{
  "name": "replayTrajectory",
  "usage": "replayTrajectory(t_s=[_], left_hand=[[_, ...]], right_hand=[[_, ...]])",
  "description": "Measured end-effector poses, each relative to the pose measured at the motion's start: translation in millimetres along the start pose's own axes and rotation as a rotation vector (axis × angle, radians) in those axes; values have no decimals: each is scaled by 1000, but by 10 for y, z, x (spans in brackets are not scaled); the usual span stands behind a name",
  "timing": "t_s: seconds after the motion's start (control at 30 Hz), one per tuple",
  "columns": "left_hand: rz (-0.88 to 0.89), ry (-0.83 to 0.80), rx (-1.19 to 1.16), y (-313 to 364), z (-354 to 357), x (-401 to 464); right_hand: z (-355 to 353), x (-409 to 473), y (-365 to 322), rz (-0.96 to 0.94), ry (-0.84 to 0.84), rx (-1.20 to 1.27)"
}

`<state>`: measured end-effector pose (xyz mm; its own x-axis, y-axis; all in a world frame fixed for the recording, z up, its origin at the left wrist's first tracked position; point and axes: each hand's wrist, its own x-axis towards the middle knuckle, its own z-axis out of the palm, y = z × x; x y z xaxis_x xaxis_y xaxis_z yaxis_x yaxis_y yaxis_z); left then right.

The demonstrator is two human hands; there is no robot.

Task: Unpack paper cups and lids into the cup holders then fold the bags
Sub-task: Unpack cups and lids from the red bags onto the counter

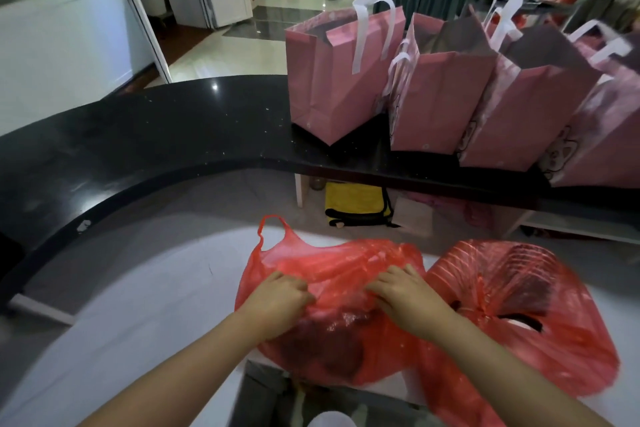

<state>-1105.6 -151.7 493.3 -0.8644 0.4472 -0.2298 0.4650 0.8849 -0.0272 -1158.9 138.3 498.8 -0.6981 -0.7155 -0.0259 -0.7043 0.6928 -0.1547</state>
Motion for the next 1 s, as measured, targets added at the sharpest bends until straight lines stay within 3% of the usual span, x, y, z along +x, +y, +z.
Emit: replayTrajectory(t_s=[0.2, 0.43, 0.6, 0.8, 1.0], left_hand=[[-84, 236, -215, 222, 20, -147], [166, 628, -360, 432, -157, 427], [290, 724, -454, 814, -311, 819], [347, 784, -364, 1378, -450, 1081], [101, 862, -242, 1719, -627, 1253]], right_hand=[[97, -462, -44, 96, 235, 172], [-63, -801, 24, 374, 498, 249], [-192, -1262, 220, 590, 502, 221], [-254, -1656, 592, 647, 426, 183], [-164, -1746, 1110, 555, 301, 200]])
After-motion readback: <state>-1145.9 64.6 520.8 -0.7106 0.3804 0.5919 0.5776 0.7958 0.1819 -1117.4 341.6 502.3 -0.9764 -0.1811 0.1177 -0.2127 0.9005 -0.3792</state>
